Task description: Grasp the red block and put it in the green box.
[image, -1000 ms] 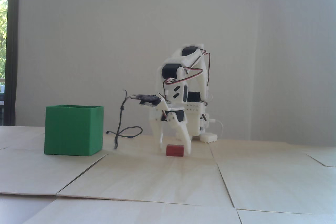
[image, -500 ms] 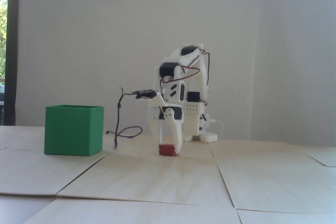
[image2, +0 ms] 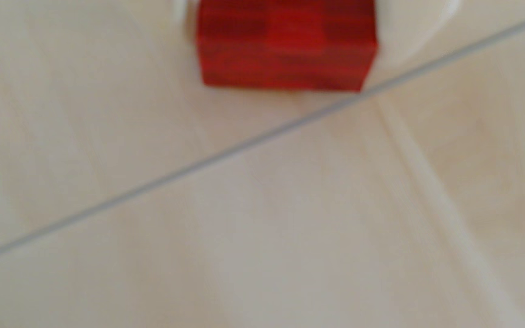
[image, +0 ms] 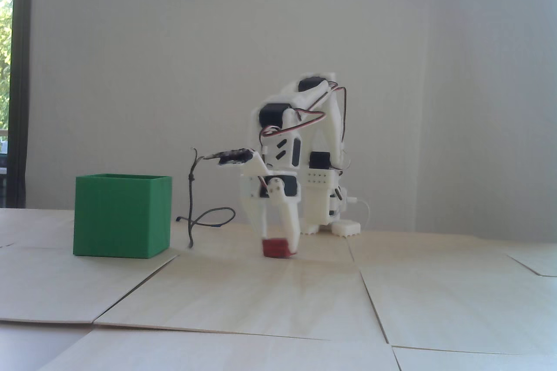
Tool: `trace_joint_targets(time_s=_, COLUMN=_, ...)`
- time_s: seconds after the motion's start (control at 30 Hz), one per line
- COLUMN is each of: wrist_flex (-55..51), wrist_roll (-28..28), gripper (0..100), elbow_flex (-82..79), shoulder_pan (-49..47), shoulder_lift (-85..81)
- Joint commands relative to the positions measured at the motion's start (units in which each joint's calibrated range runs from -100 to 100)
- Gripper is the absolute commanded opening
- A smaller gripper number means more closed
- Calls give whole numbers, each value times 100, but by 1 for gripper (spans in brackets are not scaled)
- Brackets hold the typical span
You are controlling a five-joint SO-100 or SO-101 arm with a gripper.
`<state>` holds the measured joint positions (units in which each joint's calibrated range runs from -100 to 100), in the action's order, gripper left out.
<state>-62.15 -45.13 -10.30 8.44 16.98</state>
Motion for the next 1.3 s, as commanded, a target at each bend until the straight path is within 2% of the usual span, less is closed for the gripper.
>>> trace_joint_targets(time_s=0.0, wrist_flex=-1728, wrist_roll=-31, gripper=2, elbow_flex=1438, shoulder_pan=285, shoulder_lift=-130)
trace_joint_targets(time_s=0.07, wrist_flex=-2630, wrist_roll=-36, gripper=2, elbow_flex=2281, shoulder_pan=358, shoulder_lift=-130)
trace_joint_targets(time_s=0.2, wrist_flex=-3718, wrist_roll=-36, gripper=2, elbow_flex=3825, shoulder_pan=559, shoulder_lift=-130)
trace_joint_targets(time_s=0.6, wrist_flex=-3735, wrist_roll=-193, gripper=2, elbow_flex=7267, shoulder_pan=2207, shoulder_lift=-130)
trace_joint_targets(time_s=0.9, wrist_flex=-3507, wrist_roll=-552, gripper=2, elbow_flex=8172, shoulder_pan=2819, shoulder_lift=-44)
trace_joint_targets(time_s=1.27, wrist_flex=-1585, wrist_roll=-510, gripper=2, elbow_flex=8137, shoulder_pan=2634, shoulder_lift=154)
